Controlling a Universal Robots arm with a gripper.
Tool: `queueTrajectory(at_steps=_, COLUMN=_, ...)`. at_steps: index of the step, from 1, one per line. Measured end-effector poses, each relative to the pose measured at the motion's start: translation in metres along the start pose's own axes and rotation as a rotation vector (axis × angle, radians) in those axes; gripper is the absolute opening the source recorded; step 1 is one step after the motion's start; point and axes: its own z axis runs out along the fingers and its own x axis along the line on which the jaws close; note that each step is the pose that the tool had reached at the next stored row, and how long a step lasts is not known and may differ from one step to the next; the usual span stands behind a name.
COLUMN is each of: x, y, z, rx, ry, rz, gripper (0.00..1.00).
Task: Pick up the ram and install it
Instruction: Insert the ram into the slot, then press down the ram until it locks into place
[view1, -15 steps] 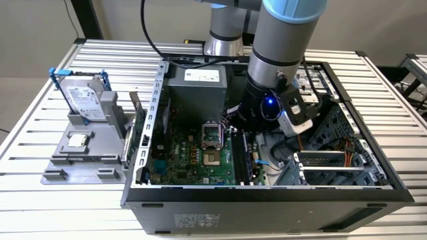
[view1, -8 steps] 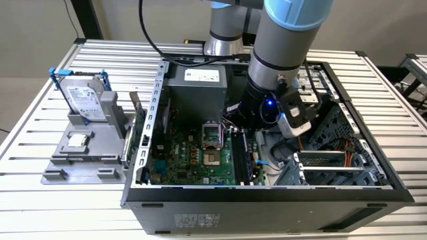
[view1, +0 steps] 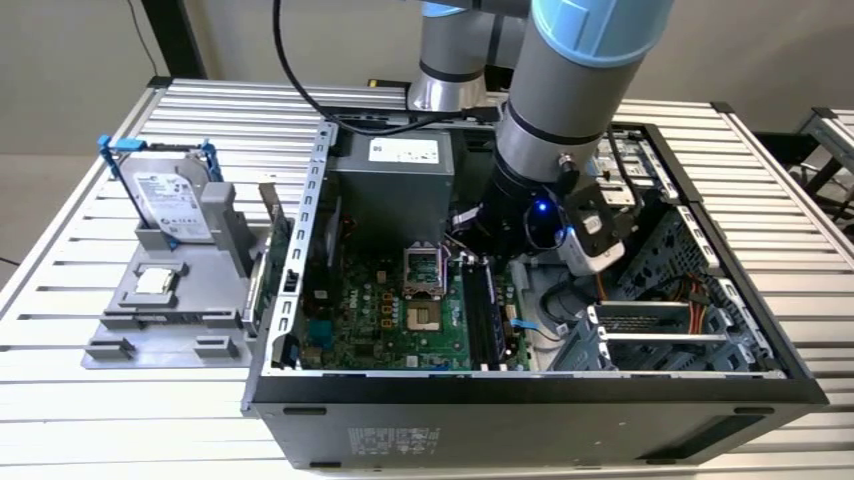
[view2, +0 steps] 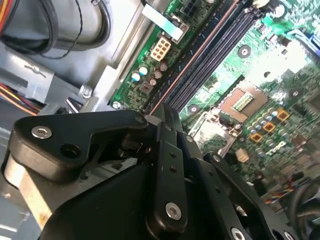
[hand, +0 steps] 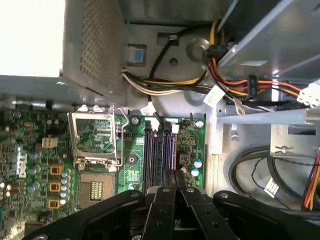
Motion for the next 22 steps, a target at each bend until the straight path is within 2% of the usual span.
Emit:
queueTrajectory(at_steps=5, x=0.0, y=0.0, z=-0.0001, rx=-0.0004, ry=0.008, rz=-0.09, gripper=0.0)
queueTrajectory(at_steps=10, x=0.0, y=0.0, z=-0.0001, rx=-0.0012, ry=0.0122, rz=-0.181, gripper=0.0)
queueTrajectory(at_steps=19, x=0.0, y=0.0, z=-0.0001, rx=0.0011, ry=0.0102, rz=-0.331, gripper=0.0)
queueTrajectory(at_steps=22, x=0.0, y=0.0, z=-0.0001, rx=0.0015, ry=0.0072, rz=-0.383, gripper=0.0)
